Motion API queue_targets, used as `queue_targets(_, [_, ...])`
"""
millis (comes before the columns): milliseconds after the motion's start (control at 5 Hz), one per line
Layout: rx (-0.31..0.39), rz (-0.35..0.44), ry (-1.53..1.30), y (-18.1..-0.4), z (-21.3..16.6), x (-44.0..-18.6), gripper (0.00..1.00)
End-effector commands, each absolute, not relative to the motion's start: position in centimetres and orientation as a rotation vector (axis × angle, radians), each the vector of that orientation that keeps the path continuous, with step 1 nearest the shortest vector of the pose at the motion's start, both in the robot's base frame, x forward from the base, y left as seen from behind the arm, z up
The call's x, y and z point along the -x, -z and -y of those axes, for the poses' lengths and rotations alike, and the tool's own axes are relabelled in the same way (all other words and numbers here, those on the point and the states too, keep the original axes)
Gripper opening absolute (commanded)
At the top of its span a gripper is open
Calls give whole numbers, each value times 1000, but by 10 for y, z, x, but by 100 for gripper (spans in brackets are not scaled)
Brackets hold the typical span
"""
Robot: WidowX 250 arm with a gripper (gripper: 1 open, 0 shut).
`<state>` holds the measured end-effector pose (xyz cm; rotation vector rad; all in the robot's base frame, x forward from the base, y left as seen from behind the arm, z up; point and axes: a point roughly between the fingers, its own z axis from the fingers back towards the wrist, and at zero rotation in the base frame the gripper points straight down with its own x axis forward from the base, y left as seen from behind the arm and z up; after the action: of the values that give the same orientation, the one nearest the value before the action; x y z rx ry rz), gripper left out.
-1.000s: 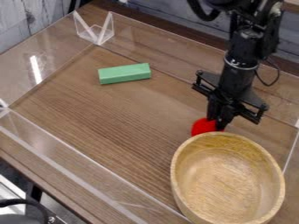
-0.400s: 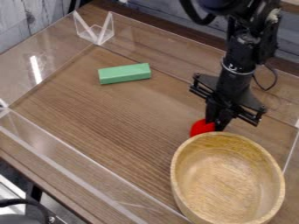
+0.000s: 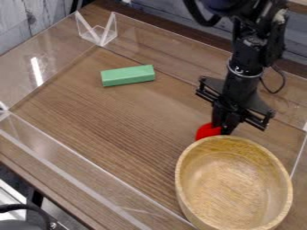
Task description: Move the red object to the right side of the table
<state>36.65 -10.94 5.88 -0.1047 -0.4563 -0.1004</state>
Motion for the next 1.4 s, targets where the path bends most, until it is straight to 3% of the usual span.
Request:
queue_targets(0, [123, 523, 94, -86, 108, -371, 100])
queue_targets(400, [128, 551, 77, -103, 97, -371, 100])
queue_targets(1200, [118, 600, 38, -120, 70, -371, 100])
